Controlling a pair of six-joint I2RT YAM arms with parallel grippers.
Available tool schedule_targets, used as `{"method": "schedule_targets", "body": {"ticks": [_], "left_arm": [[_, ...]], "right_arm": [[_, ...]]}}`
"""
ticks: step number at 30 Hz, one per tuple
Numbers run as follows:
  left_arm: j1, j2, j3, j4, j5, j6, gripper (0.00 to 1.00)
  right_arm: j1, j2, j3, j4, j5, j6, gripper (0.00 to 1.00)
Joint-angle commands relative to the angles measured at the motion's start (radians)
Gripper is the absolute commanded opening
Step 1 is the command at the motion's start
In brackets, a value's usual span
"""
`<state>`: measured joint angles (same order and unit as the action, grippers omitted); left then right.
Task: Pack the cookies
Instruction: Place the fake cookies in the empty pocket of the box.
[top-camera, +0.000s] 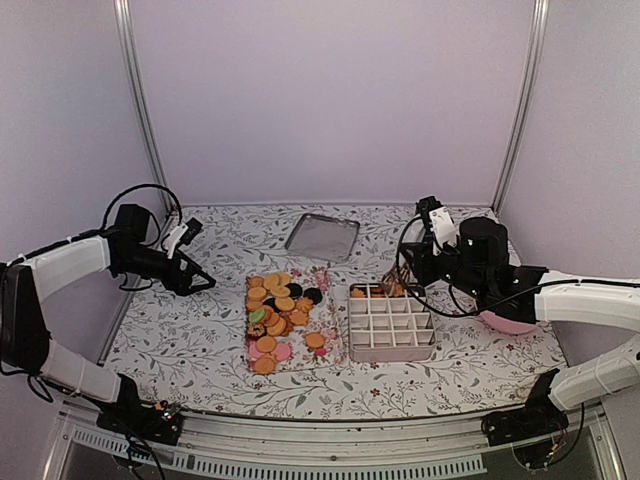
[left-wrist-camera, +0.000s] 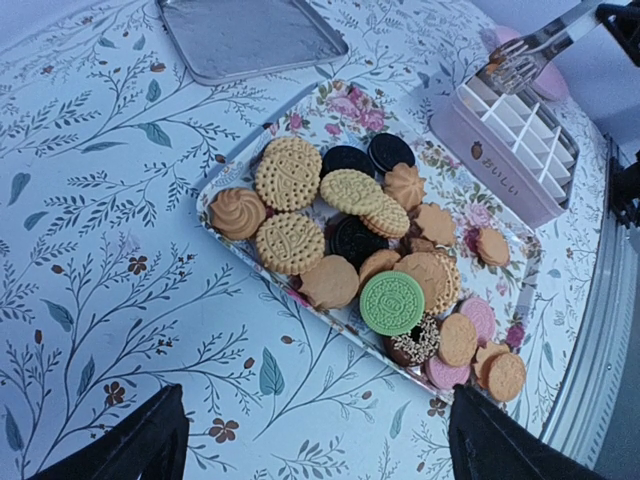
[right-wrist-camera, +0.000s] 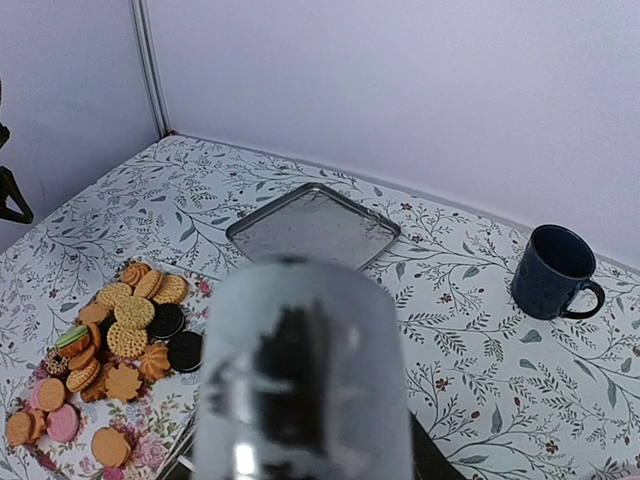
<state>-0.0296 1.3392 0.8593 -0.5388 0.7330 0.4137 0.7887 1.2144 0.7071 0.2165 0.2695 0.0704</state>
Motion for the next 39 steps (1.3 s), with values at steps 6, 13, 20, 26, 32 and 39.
{"method": "schedule_targets", "body": {"ticks": [6, 13, 20, 26, 32, 39], "left_arm": [[0.009, -0.016, 0.009, 0.002, 0.018, -0.004, 0.91], [0.008, -0.017, 0.008, -0.001, 0.019, -0.003, 0.91], [0.008, -0.020, 0.010, -0.005, 0.019, -0.002, 0.91], [0.008, -0.024, 0.013, -0.010, 0.012, 0.004, 0.91], [0.012, -0.020, 0.015, -0.015, 0.000, 0.008, 0.91], [0.019, -0.021, 0.020, -0.023, -0.012, 0.020, 0.91]], "right_arm": [[-0.008, -0.039, -0.004, 0.030, 0.008, -0.003, 0.37], [-0.008, -0.039, 0.016, 0.029, -0.004, -0.024, 0.40], [-0.007, -0.030, 0.022, 0.029, -0.016, -0.030, 0.42], [-0.008, -0.039, 0.047, 0.029, -0.037, -0.036, 0.41], [0.027, -0.026, 0.107, 0.028, -0.112, -0.034, 0.40], [0.192, 0.111, 0.207, 0.051, -0.121, -0.026, 0.40]]}}
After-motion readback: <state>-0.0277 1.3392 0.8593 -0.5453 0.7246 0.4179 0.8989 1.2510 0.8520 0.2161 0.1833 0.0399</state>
